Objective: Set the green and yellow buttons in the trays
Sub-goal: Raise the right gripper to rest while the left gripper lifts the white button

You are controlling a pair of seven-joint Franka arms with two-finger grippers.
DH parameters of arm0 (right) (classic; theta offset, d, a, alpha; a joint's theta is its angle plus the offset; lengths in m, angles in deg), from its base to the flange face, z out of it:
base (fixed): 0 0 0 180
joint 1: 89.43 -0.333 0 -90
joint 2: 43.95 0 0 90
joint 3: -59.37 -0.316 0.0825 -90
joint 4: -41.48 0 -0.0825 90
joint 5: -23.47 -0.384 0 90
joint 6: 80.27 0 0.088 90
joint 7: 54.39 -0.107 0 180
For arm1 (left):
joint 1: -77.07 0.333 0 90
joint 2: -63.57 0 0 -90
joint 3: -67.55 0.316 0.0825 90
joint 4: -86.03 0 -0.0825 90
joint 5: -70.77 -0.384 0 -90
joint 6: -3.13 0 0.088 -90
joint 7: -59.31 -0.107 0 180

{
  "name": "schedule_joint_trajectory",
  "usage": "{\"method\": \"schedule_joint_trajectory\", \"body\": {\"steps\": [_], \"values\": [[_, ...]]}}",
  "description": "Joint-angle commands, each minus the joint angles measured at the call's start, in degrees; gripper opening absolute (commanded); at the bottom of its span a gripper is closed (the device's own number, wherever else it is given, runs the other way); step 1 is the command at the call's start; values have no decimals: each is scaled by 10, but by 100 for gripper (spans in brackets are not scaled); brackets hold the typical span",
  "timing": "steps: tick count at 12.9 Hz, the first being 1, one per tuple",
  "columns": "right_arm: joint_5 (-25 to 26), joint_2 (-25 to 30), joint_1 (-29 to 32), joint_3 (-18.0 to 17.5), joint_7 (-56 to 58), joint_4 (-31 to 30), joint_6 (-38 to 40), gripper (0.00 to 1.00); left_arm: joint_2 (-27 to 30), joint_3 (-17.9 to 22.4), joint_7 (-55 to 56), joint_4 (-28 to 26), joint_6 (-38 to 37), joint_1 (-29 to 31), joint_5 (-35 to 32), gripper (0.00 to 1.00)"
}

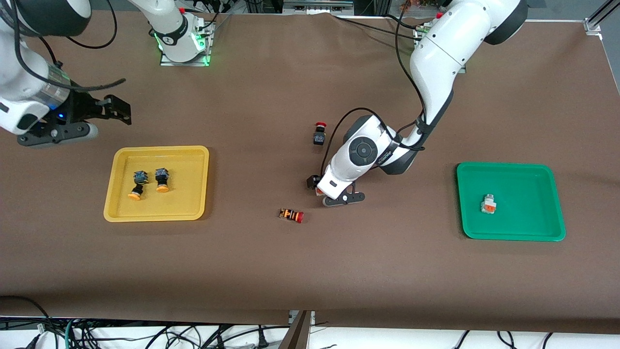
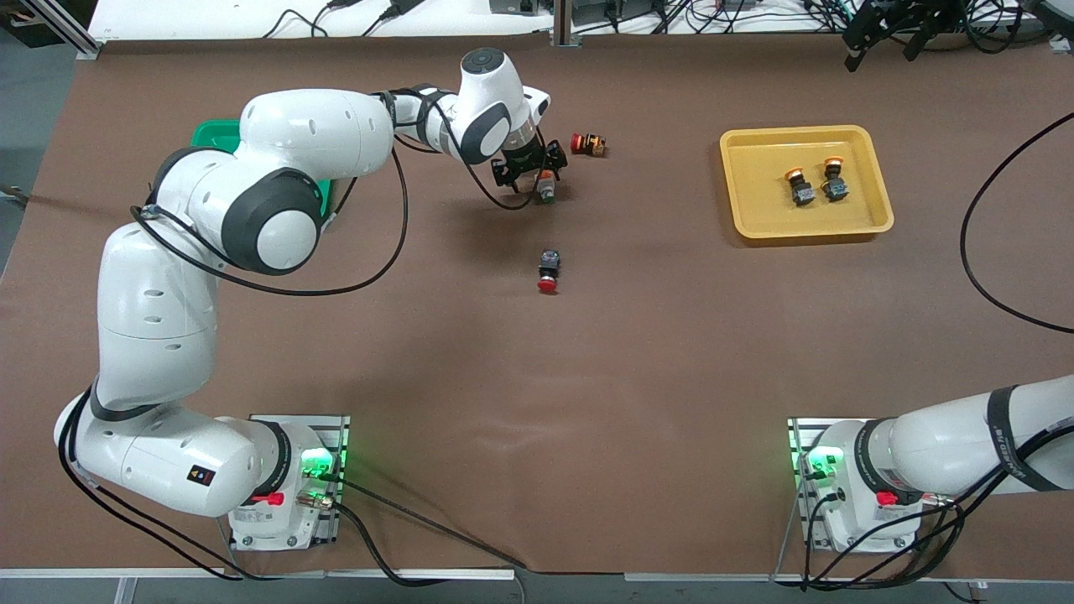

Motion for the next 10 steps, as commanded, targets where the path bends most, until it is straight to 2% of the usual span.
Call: {"method": "schedule_joint_trajectory", "body": {"steps": [1,3,5,8,10], "values": [[10,29,28,-10,-3,-10,-4,100,-17,3,4,17,1,-9,-14,100],[10,36,28,-9,-3,-6,2,100,-20,3,3,18,4,-7,-15,86],[9,36,37,-7,-1,-5,11,100,-25,4,4,18,46,-5,-15,72],[3,35,37,-6,-8,-5,26,100,-23,4,4,18,48,-6,-18,19],[2,30,37,-5,-27,7,46,100,-14,4,6,14,40,1,-18,15]]}}
